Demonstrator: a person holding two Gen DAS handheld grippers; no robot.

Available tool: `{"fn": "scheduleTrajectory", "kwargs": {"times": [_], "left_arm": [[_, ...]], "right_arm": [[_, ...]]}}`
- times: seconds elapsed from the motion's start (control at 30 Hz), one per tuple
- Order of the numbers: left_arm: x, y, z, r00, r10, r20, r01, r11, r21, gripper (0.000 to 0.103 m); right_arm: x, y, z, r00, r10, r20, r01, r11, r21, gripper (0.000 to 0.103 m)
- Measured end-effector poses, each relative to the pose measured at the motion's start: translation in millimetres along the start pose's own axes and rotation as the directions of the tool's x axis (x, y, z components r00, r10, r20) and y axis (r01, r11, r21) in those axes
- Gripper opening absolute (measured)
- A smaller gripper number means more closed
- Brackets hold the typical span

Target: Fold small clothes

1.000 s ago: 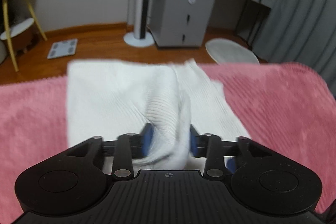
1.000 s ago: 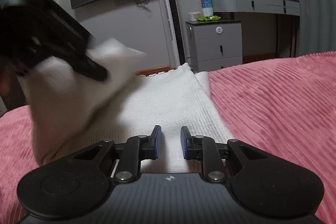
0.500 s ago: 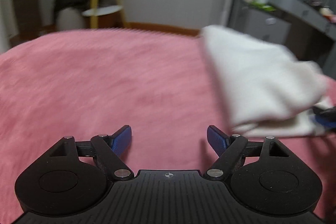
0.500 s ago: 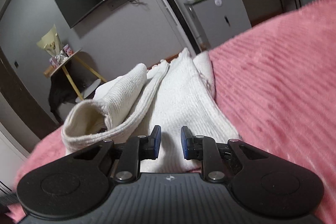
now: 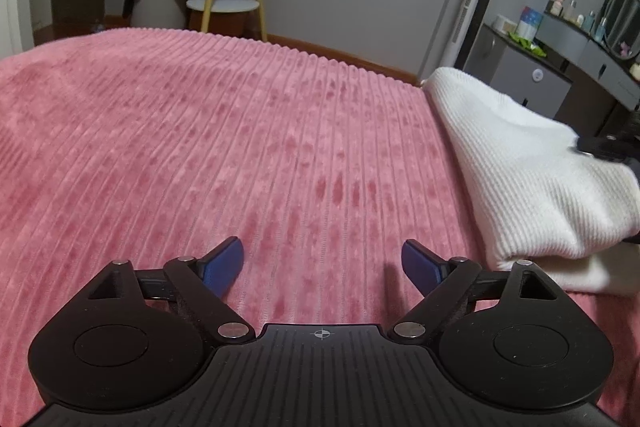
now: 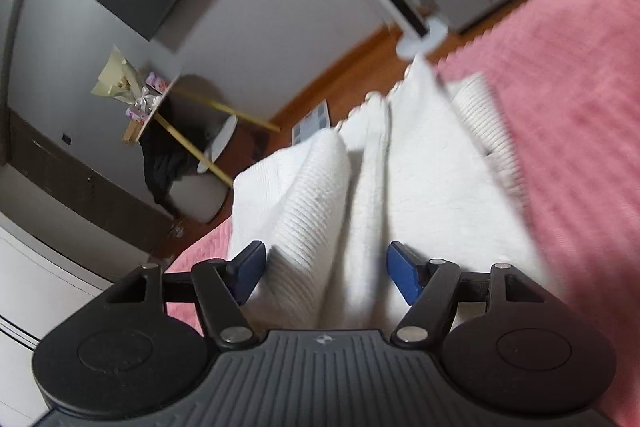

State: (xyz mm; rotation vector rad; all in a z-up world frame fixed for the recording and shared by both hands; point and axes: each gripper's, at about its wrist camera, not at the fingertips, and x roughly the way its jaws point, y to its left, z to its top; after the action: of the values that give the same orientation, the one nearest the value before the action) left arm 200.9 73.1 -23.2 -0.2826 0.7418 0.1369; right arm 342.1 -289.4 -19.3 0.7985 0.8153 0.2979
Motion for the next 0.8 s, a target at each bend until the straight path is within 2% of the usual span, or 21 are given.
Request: {"fn": "scheduleTrajectory", "kwargs": {"times": [0.03, 0.1, 0.13, 0.17, 0.23, 0.3, 0.37, 0.47, 0.53, 0.57, 0.67, 0.73, 0.8], "left_arm": [[0, 1, 0, 1.0, -0.003, 0.002, 0.003, 1.0, -0.006, 0.092], [-1, 1, -1, 1.0, -0.005, 0.002, 0.005, 1.0, -0.008, 0.092], [-1, 1, -1, 1.0, -0.004, 0.004, 0.004, 1.0, -0.005, 0.092], [-1, 1, -1, 1.0, -0.006, 0.005, 0.006, 1.0, -0.004, 0.092], [-2, 1, -2, 1.0, -0.01, 0.006, 0.01, 1.0, -0.005, 0.092], [-2, 2, -2, 1.0, -0.012, 0.005, 0.012, 1.0, -0.012, 0.092], [-3, 1, -2, 1.0, -0.01, 0.006, 0.01, 1.0, -0.015, 0.092], [-3, -2, -3, 1.0, -0.002, 0.008, 0.002, 1.0, 0.0, 0.093], [-2, -4, -4, 1.0, 0.003, 0.009, -0.003, 1.0, 0.014, 0.093], [-2, -5, -5, 1.0, 0.003, 0.009, -0.003, 1.0, 0.02, 0.093], [-1, -8, -7, 1.0, -0.001, 0.006, 0.001, 0.999, 0.032, 0.094], [-1, -9, -7, 1.0, 0.001, 0.008, -0.002, 0.999, 0.038, 0.094], [1, -9, -8, 1.0, 0.002, 0.008, -0.002, 0.999, 0.038, 0.094]], "right_arm": [[5, 3, 1, 1.0, 0.006, -0.014, -0.006, 1.0, 0.003, 0.058], [16, 9, 3, 0.999, -0.004, -0.045, 0.004, 1.0, 0.007, 0.051], [19, 14, 3, 0.998, -0.038, -0.048, 0.037, 0.999, -0.022, 0.036], [21, 22, 1, 0.995, -0.087, -0.041, 0.084, 0.993, -0.085, 0.03], [20, 45, -4, 0.986, -0.166, -0.001, 0.16, 0.955, -0.251, 0.024], [6, 75, -12, 0.973, -0.201, 0.109, 0.229, 0.877, -0.422, 0.023], [-11, 96, -21, 0.947, -0.21, 0.244, 0.312, 0.79, -0.528, 0.023], [-27, 98, -32, 0.893, -0.249, 0.374, 0.435, 0.69, -0.579, 0.023], [-23, 87, -37, 0.859, -0.302, 0.414, 0.508, 0.615, -0.604, 0.023], [-18, 78, -38, 0.844, -0.345, 0.411, 0.535, 0.598, -0.597, 0.023], [0, 41, -33, 0.841, -0.438, 0.317, 0.539, 0.64, -0.548, 0.028], [-12, 37, -31, 0.847, -0.415, 0.332, 0.531, 0.687, -0.496, 0.045], [-36, 40, -31, 0.852, -0.386, 0.353, 0.515, 0.737, -0.437, 0.05]]}}
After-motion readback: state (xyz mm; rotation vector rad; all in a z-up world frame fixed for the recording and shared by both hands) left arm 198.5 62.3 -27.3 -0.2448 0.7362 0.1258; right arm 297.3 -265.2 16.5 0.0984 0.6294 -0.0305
